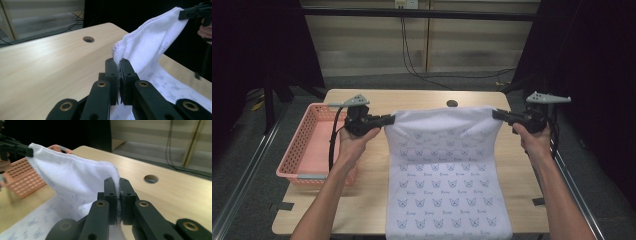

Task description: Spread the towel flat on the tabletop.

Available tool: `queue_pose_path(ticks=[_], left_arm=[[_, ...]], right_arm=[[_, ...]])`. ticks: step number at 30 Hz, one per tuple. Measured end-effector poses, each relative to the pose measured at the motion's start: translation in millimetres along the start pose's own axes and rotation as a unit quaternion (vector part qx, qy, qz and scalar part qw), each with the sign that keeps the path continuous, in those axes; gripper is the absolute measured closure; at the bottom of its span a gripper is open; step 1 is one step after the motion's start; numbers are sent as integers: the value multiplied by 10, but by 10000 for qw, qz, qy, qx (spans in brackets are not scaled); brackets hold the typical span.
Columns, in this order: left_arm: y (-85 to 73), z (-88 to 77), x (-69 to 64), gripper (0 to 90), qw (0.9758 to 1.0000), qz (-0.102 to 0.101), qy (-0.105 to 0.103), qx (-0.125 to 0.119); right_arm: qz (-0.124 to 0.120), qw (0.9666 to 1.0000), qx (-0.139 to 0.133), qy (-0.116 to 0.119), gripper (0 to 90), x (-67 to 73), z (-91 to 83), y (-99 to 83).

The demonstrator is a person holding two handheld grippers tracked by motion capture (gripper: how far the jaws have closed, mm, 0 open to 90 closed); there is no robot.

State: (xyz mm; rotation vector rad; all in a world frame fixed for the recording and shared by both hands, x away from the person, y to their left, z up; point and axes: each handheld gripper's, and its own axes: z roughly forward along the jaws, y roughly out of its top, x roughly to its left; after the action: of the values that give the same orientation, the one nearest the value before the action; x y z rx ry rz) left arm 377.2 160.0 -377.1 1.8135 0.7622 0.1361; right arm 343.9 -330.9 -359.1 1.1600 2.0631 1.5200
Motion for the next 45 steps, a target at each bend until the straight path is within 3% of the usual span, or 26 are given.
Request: queue_pose_path(ticks=[5,9,15,16,17,19,21,23,24,25,26,28,29,31,33,36,40,45], left_arm=[[-337,-161,-267,869,9994,73,-241,237],[-559,-283,-422,868,9985,-127,-456,292],[-955,-413,-699,866,9964,-221,-520,631],[-1039,-423,-730,866,9959,-289,-523,677],[-1105,-418,-746,866,9953,-331,-538,733],[-1272,-364,-780,866,9927,-288,-465,1071],[-1402,-293,-778,865,9884,-321,-495,1397],[-1461,-254,-790,865,9873,-324,-495,1477],[-1509,-223,-801,865,9849,-337,-526,1612],[-1527,-207,-816,865,9836,-290,-446,1725],[-1533,-195,-819,864,9826,-237,-445,1785],[-1531,-183,-813,864,9821,-268,-473,1804],[-1549,-143,-806,864,9791,-268,-439,1969],[-1557,-108,-814,863,9769,-221,-441,2081],[-1572,-58,-802,862,9732,-195,-375,2262],[-1566,-24,-750,862,9729,-275,-370,2267],[-1537,31,-696,865,9758,-252,-206,2162],[-1437,168,-516,868,9773,-176,-125,2108]], right_arm=[[25,9997,91,243,867,214,-303,-348],[-12,9988,335,348,867,393,-506,-586],[52,9971,612,451,868,619,-715,-928],[175,9965,658,487,868,668,-737,-1044],[248,9952,809,498,868,705,-730,-1146],[222,9912,1224,452,867,755,-691,-1345],[392,9872,1472,482,868,754,-651,-1514],[501,9819,1767,464,867,753,-612,-1633],[471,9805,1868,399,867,745,-593,-1664],[665,9789,1889,409,867,729,-585,-1697],[682,9782,1915,428,867,731,-578,-1712],[523,9750,2133,349,867,769,-536,-1738],[495,9731,2229,306,867,771,-513,-1747],[465,9686,2429,241,867,767,-469,-1771],[442,9657,2550,201,868,759,-429,-1792],[461,9652,2567,189,870,743,-412,-1784],[458,9674,2490,94,871,678,-349,-1755],[500,9689,2423,14,872,536,-215,-1685]])
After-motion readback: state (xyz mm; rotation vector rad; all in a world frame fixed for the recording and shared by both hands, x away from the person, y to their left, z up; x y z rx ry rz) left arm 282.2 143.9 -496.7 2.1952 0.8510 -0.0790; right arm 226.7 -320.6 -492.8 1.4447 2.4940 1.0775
